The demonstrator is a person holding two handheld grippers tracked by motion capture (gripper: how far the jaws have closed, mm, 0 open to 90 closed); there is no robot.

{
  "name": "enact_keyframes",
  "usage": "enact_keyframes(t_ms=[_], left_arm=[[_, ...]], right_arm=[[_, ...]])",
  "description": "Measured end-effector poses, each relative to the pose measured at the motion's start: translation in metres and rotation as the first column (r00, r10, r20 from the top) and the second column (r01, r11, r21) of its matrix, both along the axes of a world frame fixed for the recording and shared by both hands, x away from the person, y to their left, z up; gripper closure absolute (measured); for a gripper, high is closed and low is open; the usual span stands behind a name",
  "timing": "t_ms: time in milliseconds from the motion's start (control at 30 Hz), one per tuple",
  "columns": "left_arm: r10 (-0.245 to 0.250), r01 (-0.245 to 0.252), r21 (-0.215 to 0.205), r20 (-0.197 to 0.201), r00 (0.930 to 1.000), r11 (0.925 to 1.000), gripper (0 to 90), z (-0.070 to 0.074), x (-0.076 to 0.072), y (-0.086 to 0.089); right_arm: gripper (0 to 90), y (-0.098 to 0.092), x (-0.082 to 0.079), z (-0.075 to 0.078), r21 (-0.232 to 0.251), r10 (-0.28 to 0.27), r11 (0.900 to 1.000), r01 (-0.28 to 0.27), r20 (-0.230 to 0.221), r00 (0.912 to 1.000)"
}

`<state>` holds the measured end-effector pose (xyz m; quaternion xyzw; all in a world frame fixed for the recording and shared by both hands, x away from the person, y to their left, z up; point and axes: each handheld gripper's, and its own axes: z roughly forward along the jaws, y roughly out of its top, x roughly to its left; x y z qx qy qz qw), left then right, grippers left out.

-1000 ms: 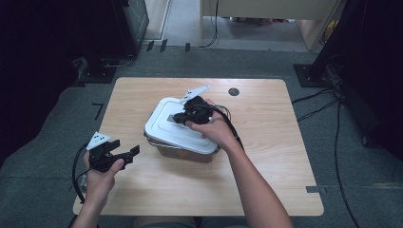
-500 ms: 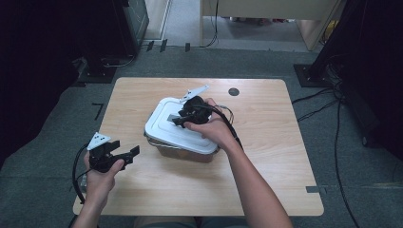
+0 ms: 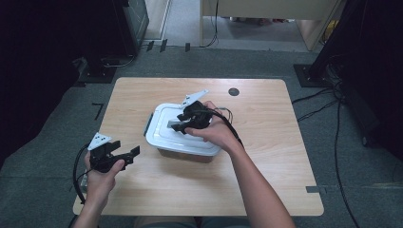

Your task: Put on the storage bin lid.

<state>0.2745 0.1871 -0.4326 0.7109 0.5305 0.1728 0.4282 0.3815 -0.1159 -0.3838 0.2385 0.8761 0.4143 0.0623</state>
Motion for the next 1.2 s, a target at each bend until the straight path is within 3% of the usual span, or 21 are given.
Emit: enact_keyframes(t_ms=[167, 500, 667, 767, 833, 1000, 1200], left_arm=[[0.009, -0.009, 0.005, -0.011, 0.9999, 0.9999, 14.8, -0.008, 0.001, 0.003], [0.007, -0.007, 0.013, -0.041, 0.9991, 0.9999, 14.8, -0.022, 0.0, 0.005], [0.001, 0.0, 0.018, -0.038, 0.9993, 0.9998, 14.8, -0.024, -0.001, 0.003], [-0.005, 0.005, 0.007, -0.029, 0.9996, 1.0, 14.9, -0.025, -0.002, 0.003], [-0.011, 0.012, 0.005, -0.024, 0.9996, 0.9999, 14.9, -0.025, -0.002, 0.004], [-0.017, 0.017, 0.008, -0.029, 0.9994, 0.9998, 14.8, -0.027, -0.002, 0.004], [0.009, -0.009, 0.018, -0.032, 0.9994, 0.9998, 14.8, -0.033, -0.003, 0.011]], right_arm=[[54.8, -0.009, -0.007, -0.002, -0.048, -0.024, 0.999, 0.026, 0.031, 0.9992], [57.9, -0.052, -0.012, -0.004, -0.026, -0.033, 0.999, 0.034, 0.028, 0.9991], [60.6, -0.067, -0.016, -0.004, -0.035, -0.027, 0.999, 0.028, 0.041, 0.9988], [60.2, -0.076, -0.014, -0.002, -0.034, -0.053, 0.998, 0.055, 0.05, 0.9974], [53.1, -0.081, -0.014, -0.002, -0.046, -0.072, 0.996, 0.075, 0.06, 0.9956], [52.8, -0.084, -0.017, -0.002, -0.047, -0.068, 0.996, 0.071, 0.059, 0.9959], [35.0, -0.082, -0.02, -0.001, -0.017, -0.099, 0.995, 0.1, 0.049, 0.9939]])
